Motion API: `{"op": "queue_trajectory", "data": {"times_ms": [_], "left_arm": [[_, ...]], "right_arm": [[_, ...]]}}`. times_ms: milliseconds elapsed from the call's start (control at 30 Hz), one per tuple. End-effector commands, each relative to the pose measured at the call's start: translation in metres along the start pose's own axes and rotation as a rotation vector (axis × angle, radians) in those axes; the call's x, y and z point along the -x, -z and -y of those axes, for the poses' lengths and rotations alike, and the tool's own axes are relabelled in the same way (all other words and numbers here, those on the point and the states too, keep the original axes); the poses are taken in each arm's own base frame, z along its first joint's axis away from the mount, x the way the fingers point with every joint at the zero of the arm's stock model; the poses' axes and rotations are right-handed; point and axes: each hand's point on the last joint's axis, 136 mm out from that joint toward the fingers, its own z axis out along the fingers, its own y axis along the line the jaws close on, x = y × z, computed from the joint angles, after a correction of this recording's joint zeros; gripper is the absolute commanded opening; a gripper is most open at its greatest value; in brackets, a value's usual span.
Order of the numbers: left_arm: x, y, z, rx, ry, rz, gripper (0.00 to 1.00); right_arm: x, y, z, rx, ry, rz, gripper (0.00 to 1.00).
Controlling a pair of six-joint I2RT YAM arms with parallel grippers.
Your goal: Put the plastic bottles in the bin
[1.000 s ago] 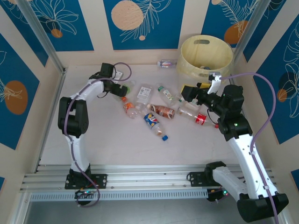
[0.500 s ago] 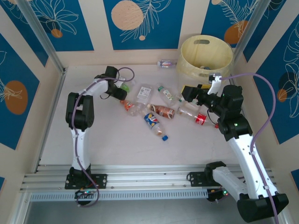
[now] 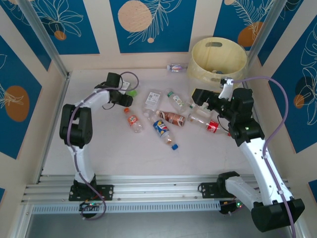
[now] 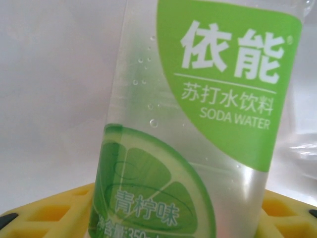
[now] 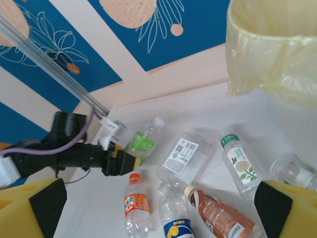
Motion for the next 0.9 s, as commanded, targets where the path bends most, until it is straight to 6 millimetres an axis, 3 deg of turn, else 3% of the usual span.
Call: {"op": "queue_trajectory", "data": {"times_ms": [0,133,300,533,667,867], "left_arm": [[0.038,0.038,0.021,-0.08,0.065,0.194,0.33],[0.047,0.067,0.042,-0.168,0.129,0.281,0.17],[0.055,0.104,0.093,-0.365,0.165,0.382,0.0],[0.042,0.155,0.194,-0.647,0.049,0.494,0.0],[0.021,0.159,0.226,-0.567,-0.075,0.509,0.0],[0.004,0.159,0.246,-0.506,-0.175,0.485,0.0]], "right_arm": [[0.002,-0.005,0.002,0.005,-0.091,0.026,1.0],[-0.005,-0.008,-0.013,0.093,-0.11,0.007,1.0],[-0.02,-0.02,-0.021,0.125,-0.154,0.014,1.0],[-0.04,-0.049,-0.029,0.14,-0.25,-0.078,1.0],[-0.049,-0.064,-0.039,0.162,-0.316,-0.145,1.0],[-0.056,-0.08,-0.056,0.248,-0.36,-0.216,1.0]]}}
